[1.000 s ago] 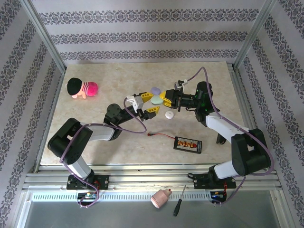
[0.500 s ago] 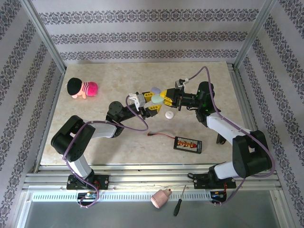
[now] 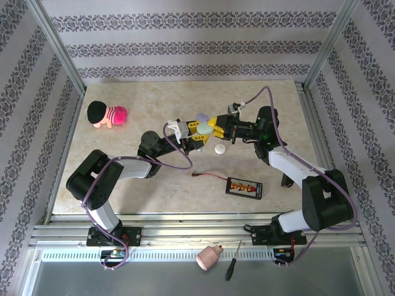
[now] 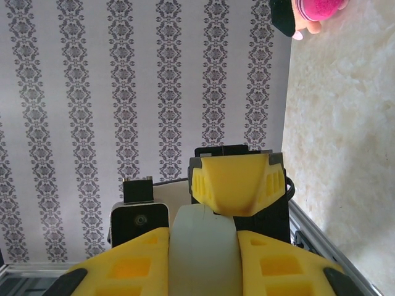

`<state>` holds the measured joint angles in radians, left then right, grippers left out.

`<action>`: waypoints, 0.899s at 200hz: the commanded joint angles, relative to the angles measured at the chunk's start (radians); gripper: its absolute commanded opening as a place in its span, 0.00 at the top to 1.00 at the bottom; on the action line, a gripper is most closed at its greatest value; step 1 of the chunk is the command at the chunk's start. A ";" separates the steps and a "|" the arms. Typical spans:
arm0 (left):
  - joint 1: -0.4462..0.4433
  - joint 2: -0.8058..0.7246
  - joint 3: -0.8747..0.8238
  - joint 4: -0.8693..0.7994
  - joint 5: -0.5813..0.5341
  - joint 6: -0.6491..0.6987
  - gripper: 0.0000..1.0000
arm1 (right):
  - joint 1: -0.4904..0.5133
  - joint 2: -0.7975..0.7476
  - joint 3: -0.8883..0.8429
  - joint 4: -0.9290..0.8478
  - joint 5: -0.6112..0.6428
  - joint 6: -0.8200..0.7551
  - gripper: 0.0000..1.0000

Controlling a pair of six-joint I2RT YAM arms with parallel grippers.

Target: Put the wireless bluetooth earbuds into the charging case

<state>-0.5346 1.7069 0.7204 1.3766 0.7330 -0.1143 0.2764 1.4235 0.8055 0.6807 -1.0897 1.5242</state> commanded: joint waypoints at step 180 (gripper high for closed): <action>0.117 -0.182 -0.105 -0.226 0.382 -0.044 0.65 | 0.215 -0.229 0.210 -0.966 0.336 -1.605 0.16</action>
<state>-0.4286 1.5524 0.6304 1.1934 1.0294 -0.1474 0.4450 1.1790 0.9695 -0.1772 -0.8112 0.1589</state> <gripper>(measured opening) 0.353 0.840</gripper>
